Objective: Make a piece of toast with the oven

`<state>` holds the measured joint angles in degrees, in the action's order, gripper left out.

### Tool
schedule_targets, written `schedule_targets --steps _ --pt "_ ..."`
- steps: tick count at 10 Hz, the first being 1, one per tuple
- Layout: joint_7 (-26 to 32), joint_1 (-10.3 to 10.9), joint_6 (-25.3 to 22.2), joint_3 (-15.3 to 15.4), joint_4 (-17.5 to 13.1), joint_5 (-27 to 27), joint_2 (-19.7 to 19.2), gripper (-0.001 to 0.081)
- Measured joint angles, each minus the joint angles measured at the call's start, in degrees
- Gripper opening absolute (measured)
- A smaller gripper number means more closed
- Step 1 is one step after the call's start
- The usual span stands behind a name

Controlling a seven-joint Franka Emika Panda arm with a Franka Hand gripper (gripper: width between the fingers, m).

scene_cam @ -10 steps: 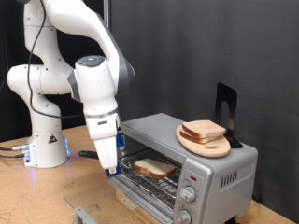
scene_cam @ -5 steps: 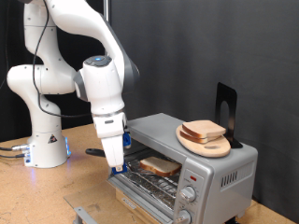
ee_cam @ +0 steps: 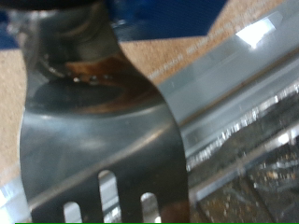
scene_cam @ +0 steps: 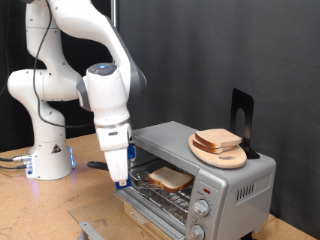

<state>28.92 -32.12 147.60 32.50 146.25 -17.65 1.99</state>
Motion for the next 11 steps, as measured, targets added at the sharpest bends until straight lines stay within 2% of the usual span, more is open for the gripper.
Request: schedule_targets --steps 3,7,9,11 --pt "3.0 -1.5 -0.6 -1.7 0.5 0.1 0.2 0.0325" --pt "7.1 -2.3 -1.5 -3.7 0.8 -0.6 0.5 0.0325" --pt "15.3 -2.7 -4.1 -5.9 1.0 -8.0 1.7 0.0325" --pt "19.7 -3.0 -8.5 -8.0 0.8 -14.0 3.9 0.0325"
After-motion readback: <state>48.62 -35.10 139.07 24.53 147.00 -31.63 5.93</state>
